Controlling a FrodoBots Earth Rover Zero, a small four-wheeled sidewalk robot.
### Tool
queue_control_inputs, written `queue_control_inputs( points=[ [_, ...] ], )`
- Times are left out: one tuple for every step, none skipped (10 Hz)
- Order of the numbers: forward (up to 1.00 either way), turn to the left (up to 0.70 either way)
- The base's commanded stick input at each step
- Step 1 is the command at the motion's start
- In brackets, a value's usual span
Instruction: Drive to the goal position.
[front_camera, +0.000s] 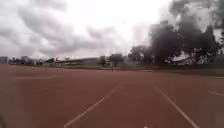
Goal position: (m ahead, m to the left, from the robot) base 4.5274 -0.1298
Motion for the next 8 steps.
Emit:
queue_control_inputs(
  points=[
    [0.7,0.0],
    [0.7,0.0],
    [0.7,0.0],
    [0.7,0.0],
    [0.7,0.0],
    [0.7,0.0],
    [0.7,0.0],
    [0.7,-0.03]
  ],
)
